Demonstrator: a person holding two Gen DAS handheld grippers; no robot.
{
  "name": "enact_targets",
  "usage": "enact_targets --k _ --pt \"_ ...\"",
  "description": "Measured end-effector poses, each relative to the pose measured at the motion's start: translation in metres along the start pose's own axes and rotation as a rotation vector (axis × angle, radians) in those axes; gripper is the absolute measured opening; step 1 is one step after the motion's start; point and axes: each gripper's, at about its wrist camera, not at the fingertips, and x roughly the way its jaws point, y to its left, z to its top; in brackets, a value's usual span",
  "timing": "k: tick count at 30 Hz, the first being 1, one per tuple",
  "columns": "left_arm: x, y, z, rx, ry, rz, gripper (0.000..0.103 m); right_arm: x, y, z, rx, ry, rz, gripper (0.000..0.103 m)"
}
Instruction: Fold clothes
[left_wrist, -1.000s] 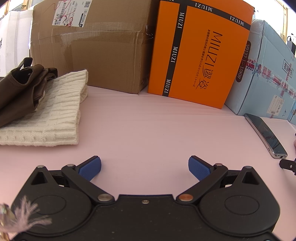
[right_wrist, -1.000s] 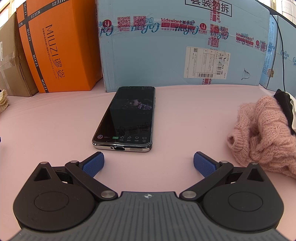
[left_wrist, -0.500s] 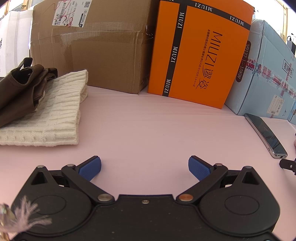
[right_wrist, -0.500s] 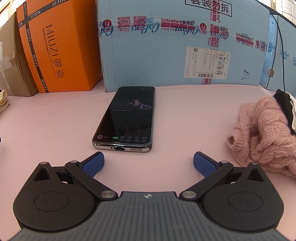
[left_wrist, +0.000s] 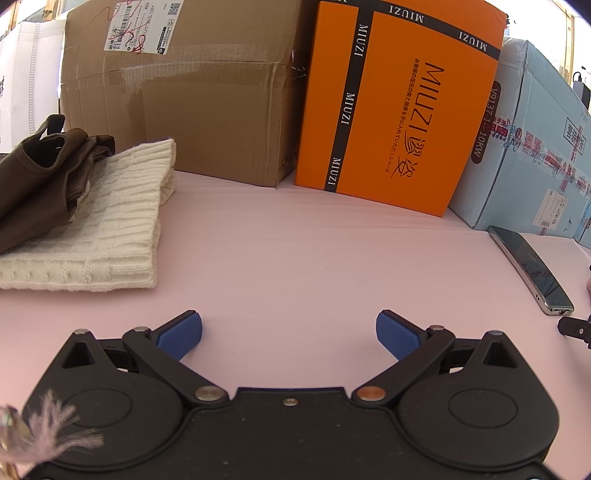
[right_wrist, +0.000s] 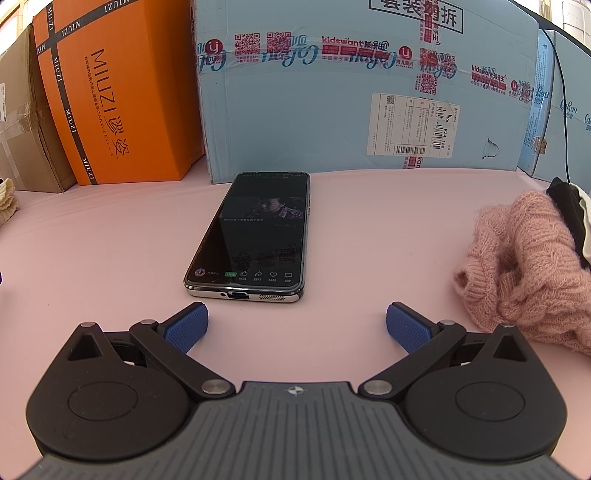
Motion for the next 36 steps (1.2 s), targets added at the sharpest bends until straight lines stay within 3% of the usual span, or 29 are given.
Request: enact_targets --k 36 --pt "-0.0003 0.0001 0.0001 0.000 0.000 0.000 0.103 -0.0019 0.0009 0.0053 -0.001 0.003 0.000 0.103"
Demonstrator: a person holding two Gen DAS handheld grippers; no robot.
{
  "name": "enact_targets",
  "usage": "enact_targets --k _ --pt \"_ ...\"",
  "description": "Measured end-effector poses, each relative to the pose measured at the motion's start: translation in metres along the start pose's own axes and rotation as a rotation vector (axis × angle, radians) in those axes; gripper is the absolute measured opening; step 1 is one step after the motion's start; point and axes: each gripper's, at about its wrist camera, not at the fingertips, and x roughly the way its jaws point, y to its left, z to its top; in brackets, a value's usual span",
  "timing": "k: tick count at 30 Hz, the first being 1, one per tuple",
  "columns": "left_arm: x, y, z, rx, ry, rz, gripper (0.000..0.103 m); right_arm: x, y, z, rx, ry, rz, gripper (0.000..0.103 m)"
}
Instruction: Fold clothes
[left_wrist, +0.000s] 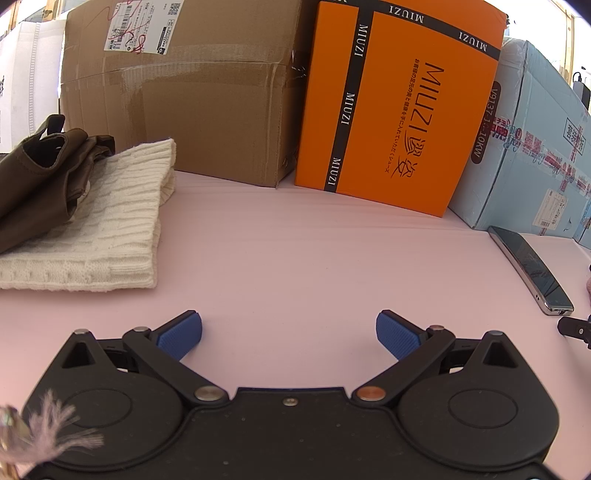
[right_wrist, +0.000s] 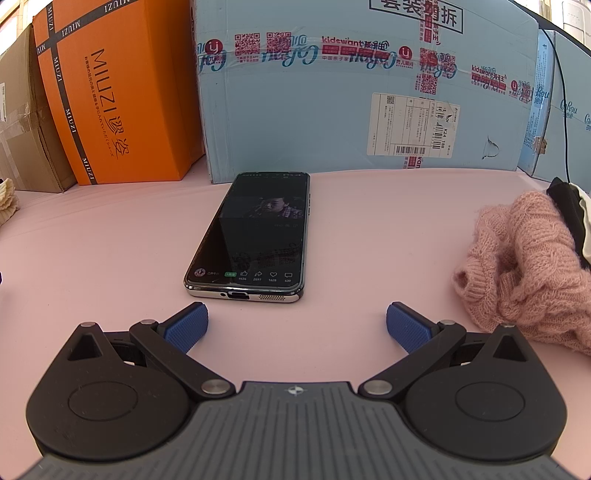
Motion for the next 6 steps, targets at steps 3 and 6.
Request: enact_targets --k 3,6 --pt "0.0000 0.0000 0.0000 0.000 0.000 0.000 0.103 -0.0002 0.0001 0.0006 0.000 0.000 0.000 0.103" --pt "0.0000 -0.0001 0.0000 0.000 0.000 0.000 0.103 -0.0003 0.0002 0.0009 0.000 0.001 0.000 0.103"
